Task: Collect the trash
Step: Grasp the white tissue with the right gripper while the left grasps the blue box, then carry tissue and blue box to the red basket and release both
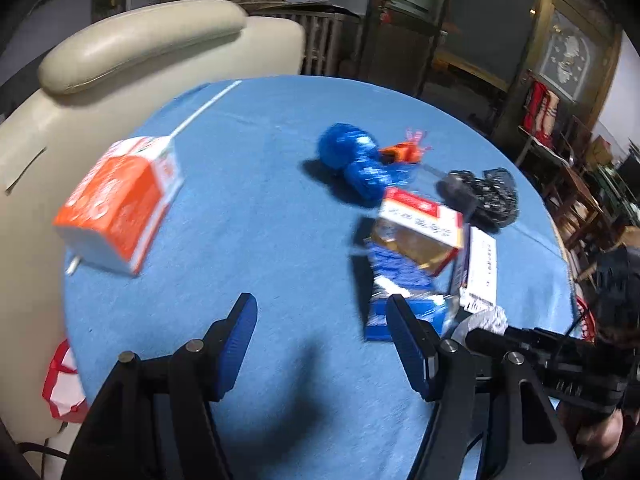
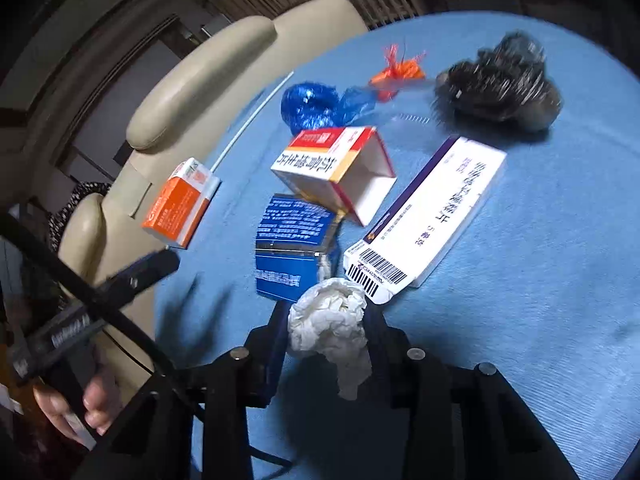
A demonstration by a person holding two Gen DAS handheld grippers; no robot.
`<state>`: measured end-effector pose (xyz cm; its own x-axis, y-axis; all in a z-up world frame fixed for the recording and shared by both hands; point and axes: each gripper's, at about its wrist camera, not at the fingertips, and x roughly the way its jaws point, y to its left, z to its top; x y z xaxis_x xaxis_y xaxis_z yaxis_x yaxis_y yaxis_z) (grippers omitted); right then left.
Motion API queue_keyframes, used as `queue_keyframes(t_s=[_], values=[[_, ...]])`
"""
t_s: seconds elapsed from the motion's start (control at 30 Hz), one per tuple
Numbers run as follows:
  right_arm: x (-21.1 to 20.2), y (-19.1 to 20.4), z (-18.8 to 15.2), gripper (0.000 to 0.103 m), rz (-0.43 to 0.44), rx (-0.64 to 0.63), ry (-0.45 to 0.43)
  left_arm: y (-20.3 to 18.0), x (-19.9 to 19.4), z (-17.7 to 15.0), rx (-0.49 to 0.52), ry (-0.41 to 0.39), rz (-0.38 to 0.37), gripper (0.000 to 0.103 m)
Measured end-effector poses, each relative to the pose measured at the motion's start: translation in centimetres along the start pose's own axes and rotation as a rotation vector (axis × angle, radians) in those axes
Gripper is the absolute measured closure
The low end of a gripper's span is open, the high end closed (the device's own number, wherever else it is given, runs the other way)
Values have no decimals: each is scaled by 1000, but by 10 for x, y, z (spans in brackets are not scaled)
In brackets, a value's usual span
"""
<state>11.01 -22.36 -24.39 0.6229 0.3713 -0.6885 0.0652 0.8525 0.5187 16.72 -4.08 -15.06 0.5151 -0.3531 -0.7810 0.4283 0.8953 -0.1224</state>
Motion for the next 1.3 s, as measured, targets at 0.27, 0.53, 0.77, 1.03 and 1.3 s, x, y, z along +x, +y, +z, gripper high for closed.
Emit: queue_keyframes(t_s=[0.27, 0.53, 0.77, 1.03, 1.3], values=[[-61, -34, -17, 63, -83, 20, -117, -59, 44, 14, 88, 77, -72, 29], [-87, -55, -21, 63, -114, 65, -179, -82, 75, 9, 120, 108, -19, 24], [-83, -42, -25, 63, -101, 23, -170, -56, 83, 2, 53, 111, -8, 24], [-82, -40, -26, 63, -106, 28, -168, -49, 82, -5, 72, 78, -12, 27], [-87, -31, -26, 63, -115, 0, -187, -52, 49, -5, 87, -20, -22, 28]])
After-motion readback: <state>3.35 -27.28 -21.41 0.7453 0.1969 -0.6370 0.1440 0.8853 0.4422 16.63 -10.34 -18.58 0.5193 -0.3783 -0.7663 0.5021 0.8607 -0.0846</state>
